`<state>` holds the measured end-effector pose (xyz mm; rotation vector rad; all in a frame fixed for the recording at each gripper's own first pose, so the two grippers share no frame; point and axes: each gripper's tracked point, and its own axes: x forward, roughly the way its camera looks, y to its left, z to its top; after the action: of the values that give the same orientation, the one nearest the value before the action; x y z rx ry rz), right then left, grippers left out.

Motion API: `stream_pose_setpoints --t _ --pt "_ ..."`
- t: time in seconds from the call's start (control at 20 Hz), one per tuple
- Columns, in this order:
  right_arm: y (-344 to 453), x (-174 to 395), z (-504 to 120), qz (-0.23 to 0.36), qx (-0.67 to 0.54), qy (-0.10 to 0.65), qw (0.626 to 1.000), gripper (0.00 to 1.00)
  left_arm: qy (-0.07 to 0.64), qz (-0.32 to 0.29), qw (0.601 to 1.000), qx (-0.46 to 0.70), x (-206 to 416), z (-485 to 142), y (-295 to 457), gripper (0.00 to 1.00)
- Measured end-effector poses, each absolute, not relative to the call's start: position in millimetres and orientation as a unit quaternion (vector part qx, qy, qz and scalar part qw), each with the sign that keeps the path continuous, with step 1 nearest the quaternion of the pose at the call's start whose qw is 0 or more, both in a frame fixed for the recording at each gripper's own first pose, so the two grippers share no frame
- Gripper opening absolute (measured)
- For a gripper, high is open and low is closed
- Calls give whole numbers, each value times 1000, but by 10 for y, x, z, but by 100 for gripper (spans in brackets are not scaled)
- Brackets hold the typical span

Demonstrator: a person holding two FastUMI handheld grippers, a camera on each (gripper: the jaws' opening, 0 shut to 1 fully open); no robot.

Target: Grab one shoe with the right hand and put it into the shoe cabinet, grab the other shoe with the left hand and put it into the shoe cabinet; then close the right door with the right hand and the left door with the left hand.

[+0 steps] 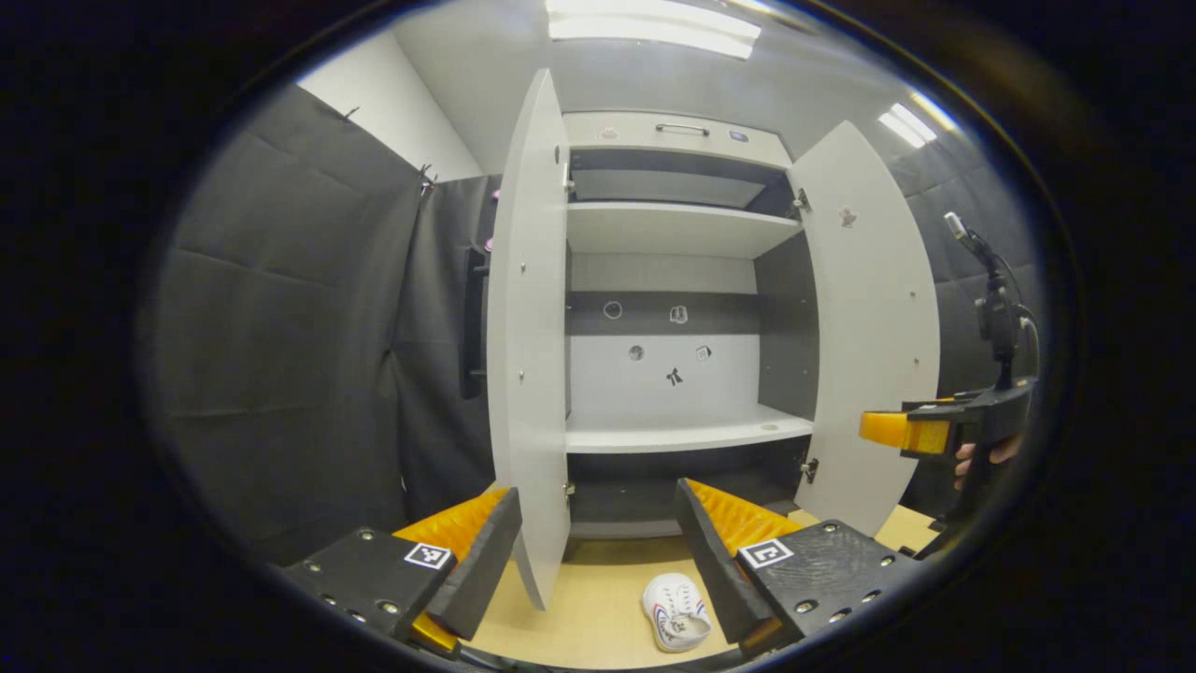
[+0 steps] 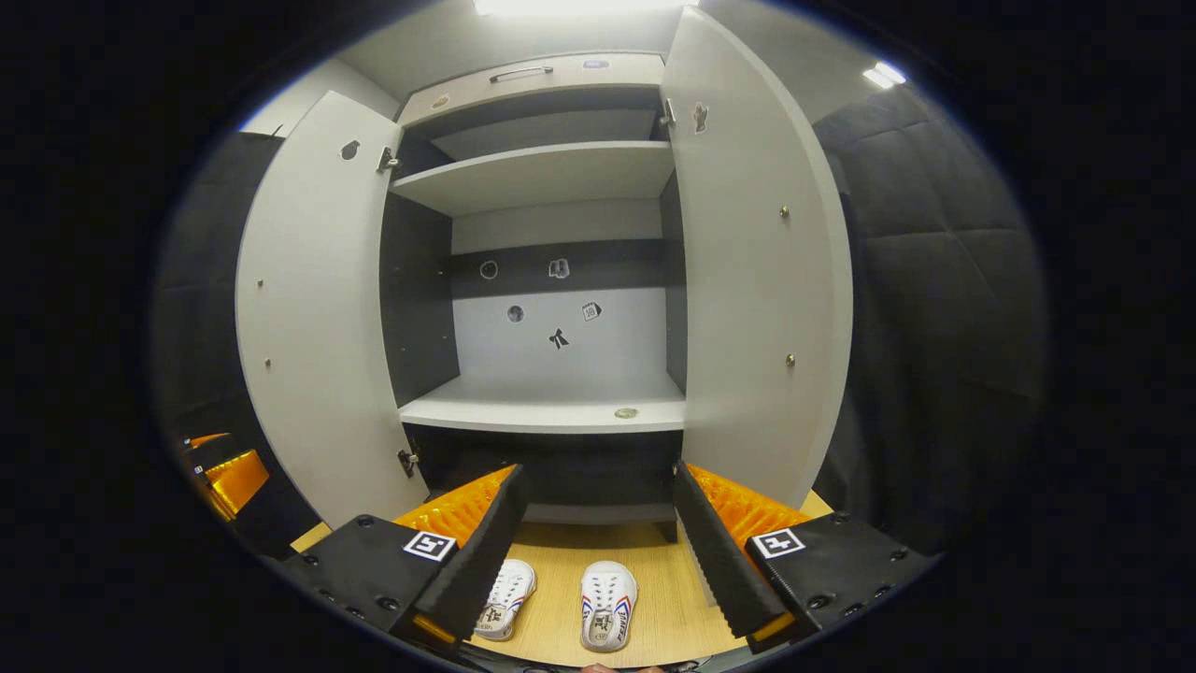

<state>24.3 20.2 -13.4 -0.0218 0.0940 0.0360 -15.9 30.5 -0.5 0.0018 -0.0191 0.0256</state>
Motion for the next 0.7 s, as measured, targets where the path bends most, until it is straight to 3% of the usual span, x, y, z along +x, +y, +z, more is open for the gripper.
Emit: stream_pose_setpoints --t 0.3,0.7 --pt "416 488 -685 64 -29 99 993 99 5 20 1000 7 -189 -140 368 94" --pt "460 915 -1968 81 -25 220 972 98 39 60 997 13 -299 -460 592 95"
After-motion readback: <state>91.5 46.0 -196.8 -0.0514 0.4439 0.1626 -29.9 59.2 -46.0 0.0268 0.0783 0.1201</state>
